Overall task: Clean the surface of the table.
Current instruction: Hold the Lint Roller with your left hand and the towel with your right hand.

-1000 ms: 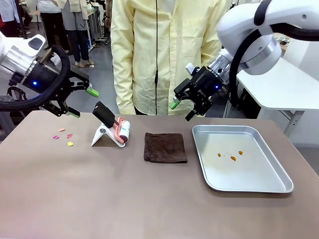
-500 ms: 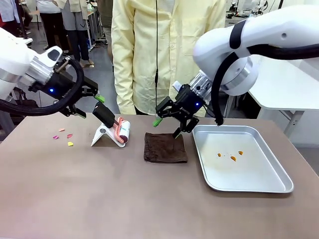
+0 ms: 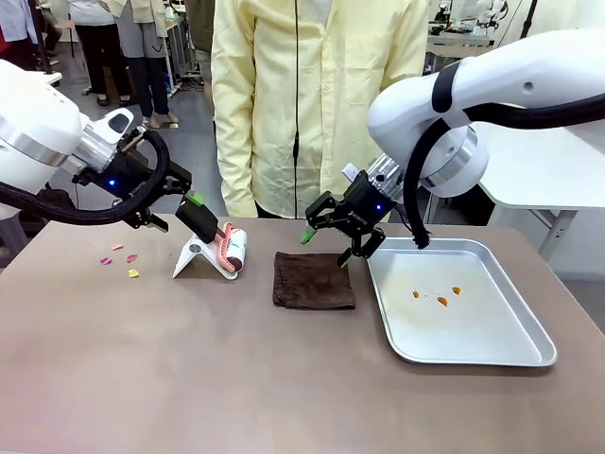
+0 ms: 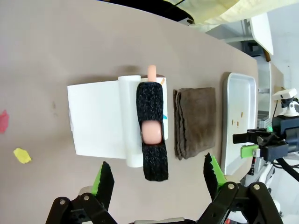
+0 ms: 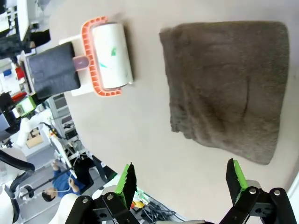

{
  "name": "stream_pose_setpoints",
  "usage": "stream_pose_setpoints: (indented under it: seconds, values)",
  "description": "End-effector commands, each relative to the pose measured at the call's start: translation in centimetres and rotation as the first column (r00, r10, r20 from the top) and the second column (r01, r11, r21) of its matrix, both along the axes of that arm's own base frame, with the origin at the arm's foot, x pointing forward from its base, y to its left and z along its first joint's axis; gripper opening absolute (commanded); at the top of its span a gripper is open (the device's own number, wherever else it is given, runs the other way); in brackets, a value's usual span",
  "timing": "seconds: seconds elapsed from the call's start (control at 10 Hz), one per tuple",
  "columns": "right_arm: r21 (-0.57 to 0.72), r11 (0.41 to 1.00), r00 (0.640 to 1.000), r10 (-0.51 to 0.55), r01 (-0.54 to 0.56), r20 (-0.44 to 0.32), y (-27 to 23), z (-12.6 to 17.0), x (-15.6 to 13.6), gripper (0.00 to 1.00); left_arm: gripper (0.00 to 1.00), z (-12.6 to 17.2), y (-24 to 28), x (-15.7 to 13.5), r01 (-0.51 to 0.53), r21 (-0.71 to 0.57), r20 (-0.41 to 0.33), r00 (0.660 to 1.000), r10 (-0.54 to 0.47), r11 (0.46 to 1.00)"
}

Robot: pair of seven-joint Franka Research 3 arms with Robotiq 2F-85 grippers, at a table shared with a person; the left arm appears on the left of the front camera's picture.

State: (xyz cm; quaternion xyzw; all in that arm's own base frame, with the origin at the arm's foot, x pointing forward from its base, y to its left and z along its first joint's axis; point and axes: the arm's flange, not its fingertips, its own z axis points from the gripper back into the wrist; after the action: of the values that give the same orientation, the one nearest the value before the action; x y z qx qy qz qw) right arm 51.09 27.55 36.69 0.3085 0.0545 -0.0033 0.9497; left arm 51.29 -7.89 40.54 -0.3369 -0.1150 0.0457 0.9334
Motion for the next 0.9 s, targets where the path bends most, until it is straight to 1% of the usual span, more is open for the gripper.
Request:
stream_pose_setpoints:
  seconds: [0.0,0.4,0.6,0.7,0.8]
  values:
    - [-0.019,0.999,0.999,0.032,-0.032,0.002,-0.8,-1.4,1.2,1.00,1.00,-0.7,0.2,1.2,0.038,-0.040,0.034,0.999,-0.037,0.998]
    - [-0.145,0.986,0.994,-0.097,0.088,-0.057,-0.2,-2.3,1.8,1.00,1.00,-1.2,0.0,1.8,0.058,-0.071,0.028,0.998,-0.057,0.996]
    - [-0.194,0.977,0.992,-0.105,0.089,-0.075,0.4,-2.7,2.5,1.00,1.00,-1.5,0.2,2.0,0.067,-0.084,0.032,0.997,-0.064,0.994]
    - [-0.229,0.969,0.992,-0.113,0.097,-0.059,1.0,-3.0,3.0,1.00,1.00,-1.6,0.4,2.1,0.064,-0.088,0.031,0.998,-0.062,0.994]
    - [-0.271,0.959,0.992,-0.109,0.086,-0.070,1.4,-3.4,3.4,1.00,1.00,-1.7,0.5,2.2,0.066,-0.088,0.030,0.998,-0.064,0.994]
